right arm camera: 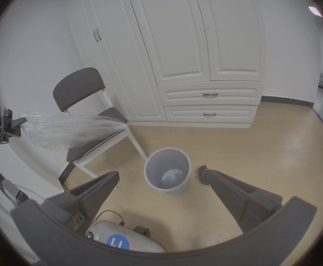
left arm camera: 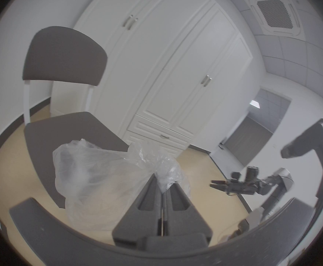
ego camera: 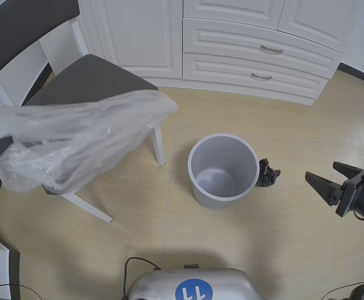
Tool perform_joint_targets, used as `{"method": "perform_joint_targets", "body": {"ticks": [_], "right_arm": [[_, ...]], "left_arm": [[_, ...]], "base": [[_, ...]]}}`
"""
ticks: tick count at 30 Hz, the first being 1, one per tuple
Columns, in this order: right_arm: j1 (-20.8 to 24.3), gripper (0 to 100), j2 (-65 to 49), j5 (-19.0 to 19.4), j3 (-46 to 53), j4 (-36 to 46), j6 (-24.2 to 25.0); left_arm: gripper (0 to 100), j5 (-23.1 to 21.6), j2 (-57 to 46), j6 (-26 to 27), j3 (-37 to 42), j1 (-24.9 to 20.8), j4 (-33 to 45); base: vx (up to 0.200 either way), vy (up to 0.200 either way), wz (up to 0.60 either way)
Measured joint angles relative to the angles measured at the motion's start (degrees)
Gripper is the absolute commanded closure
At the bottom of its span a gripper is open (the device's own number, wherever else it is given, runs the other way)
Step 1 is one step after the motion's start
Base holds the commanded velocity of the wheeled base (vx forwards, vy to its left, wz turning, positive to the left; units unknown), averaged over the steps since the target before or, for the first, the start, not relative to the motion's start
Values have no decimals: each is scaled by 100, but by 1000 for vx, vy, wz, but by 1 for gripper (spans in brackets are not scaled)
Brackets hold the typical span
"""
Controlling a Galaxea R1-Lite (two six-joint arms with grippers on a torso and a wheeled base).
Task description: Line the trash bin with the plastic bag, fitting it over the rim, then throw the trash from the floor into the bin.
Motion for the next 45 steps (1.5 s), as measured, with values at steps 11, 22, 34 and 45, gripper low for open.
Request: {"method": "perform_joint_targets", "body": {"ticks": [11, 22, 34, 45], "right_arm": [[385, 0, 430, 411, 137, 9, 563], [1011, 0, 965, 436, 373, -13, 823], [1524, 0, 2137, 433, 188, -1111, 1031], [1935, 0, 3313, 600, -254, -1851, 1380]], "left_arm": [[100, -1163, -435, 38, 30, -184, 640], [100, -1339, -647, 30, 72, -179, 611], [100, -1694, -772, 2, 99, -124, 594], [100, -1716, -830, 17, 116, -102, 589]], "base": [[0, 0, 0], [0, 0, 0], [0, 0, 0], [0, 0, 0]]}}
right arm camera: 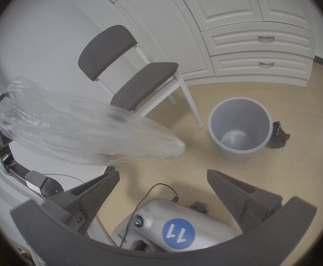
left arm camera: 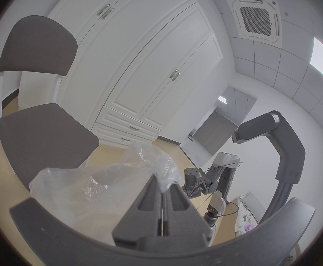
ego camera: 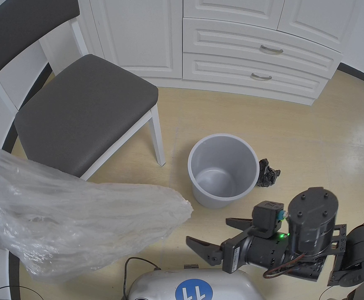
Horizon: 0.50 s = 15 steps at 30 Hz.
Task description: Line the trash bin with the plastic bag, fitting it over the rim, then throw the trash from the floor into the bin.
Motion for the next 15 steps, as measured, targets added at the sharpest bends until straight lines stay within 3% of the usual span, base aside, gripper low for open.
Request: {"method": "perform_joint_targets", "body": {"ticks": [7, 15], "right_arm": [[197, 0, 552, -213, -40, -519, 123], [-124, 0, 480, -631, -230, -594, 87]], "left_arm": [[100, -2, -52, 11, 0, 1, 0], [100, -2, -72, 21, 2, 1, -2]], "base": [[0, 0, 0], [0, 0, 0]]}}
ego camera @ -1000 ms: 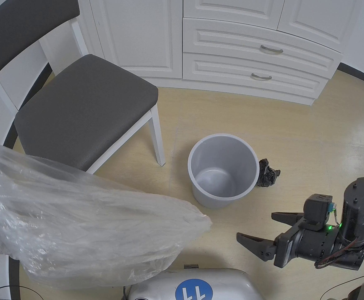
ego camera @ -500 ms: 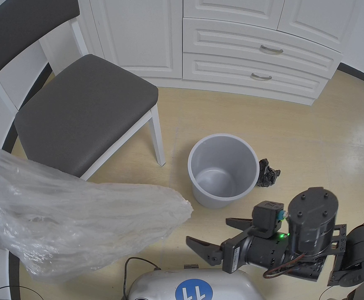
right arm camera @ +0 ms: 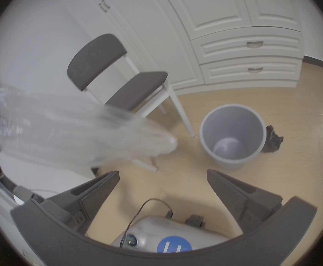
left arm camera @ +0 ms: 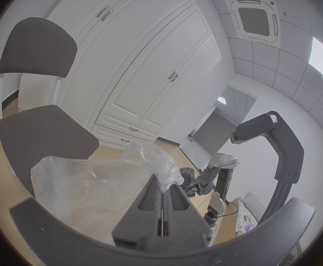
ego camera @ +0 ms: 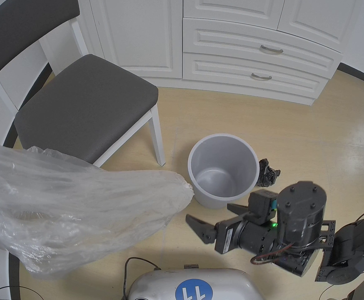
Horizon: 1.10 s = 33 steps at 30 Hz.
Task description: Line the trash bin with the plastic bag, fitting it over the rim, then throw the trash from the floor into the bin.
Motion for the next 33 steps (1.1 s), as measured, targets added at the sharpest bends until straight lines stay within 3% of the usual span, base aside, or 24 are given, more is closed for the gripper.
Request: {"method": "perform_joint_targets", "body": {"ticks": [10, 19, 24, 30, 33], "right_arm": [[-446, 0, -185, -369, -524, -35, 52], [-308, 0, 146, -422, -511, -613, 116], [-30, 0, 212, -296, -130, -388, -128], [210, 0, -46, 246, 241, 299, -424], [269, 0, -119, 262, 297, 268, -429]], "left_arm": [[100, 0, 0, 9, 13, 0, 2], [100, -15, 2, 11, 20, 0, 0], [100, -20, 2, 9, 20, 7, -4], [100, -17, 2, 9, 17, 13, -9], [100, -17, 2, 11, 17, 16, -11]], "base": [[0, 0, 0], [0, 0, 0], [0, 0, 0], [0, 0, 0], [0, 0, 0]]}}
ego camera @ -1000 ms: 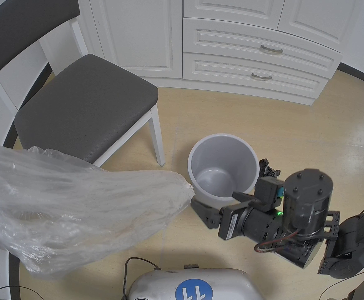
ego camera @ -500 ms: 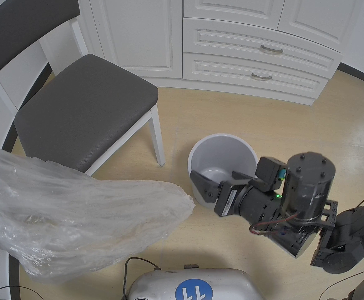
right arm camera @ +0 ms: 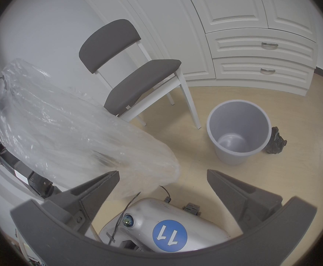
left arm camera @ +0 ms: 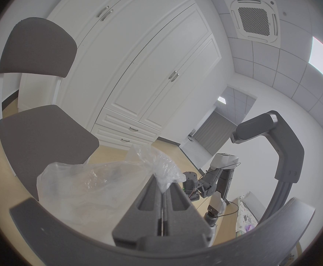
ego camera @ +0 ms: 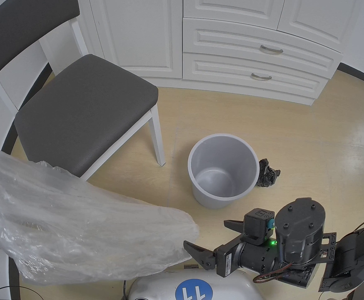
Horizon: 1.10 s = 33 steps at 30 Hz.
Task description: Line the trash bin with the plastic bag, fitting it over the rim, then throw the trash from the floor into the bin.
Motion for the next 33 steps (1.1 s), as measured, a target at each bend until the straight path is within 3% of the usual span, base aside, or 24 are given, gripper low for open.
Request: {"method": "perform_joint_targets", "body": {"ticks": [10, 16, 27, 33], "right_arm": [[-208, 0, -217, 4, -20, -77, -11], [-60, 0, 94, 24, -61, -205, 260], [144, 0, 1274, 6, -44, -2286, 633], [301, 0, 1571, 38, 121, -2827, 761]], "left_arm": [[100, -7, -5, 0, 0, 2, 2], [100, -13, -2, -2, 2, 2, 2], [100, -18, 1, -7, 6, 2, 2], [100, -24, 17, -22, 6, 2, -1]], "base": [[0, 0, 0], [0, 0, 0], [0, 0, 0], [0, 0, 0]]}}
